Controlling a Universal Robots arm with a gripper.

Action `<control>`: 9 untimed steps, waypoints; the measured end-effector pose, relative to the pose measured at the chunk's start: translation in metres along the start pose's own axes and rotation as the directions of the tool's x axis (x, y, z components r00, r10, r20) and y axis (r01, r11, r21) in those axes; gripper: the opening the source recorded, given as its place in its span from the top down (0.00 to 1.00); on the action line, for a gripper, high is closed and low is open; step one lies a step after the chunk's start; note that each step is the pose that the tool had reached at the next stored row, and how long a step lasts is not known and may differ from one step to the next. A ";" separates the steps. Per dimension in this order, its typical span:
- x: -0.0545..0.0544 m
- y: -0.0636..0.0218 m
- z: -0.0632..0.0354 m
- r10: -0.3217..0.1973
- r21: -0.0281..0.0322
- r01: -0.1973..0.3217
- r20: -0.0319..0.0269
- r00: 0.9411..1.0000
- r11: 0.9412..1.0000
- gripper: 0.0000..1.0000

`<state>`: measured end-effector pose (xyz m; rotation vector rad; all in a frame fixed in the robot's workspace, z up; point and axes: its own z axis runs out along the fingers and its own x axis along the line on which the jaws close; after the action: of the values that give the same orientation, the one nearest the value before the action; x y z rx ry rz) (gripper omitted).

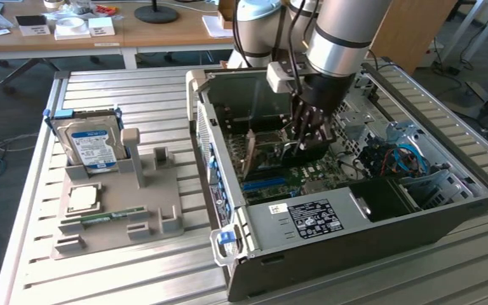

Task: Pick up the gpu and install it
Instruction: 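Insert the gpu into the slot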

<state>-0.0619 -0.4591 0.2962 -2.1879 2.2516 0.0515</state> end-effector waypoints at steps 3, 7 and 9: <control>0.002 0.0008 0.0034 -0.001 0.000 0.001 0.000 1.000 1.000 0.74; 0.002 0.0042 0.0084 -0.001 0.000 0.001 0.000 1.000 1.000 0.74; 0.002 0.0052 0.0085 -0.001 0.000 0.001 0.000 1.000 1.000 0.74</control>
<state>-0.0673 -0.4612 0.2877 -2.1889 2.2507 0.0512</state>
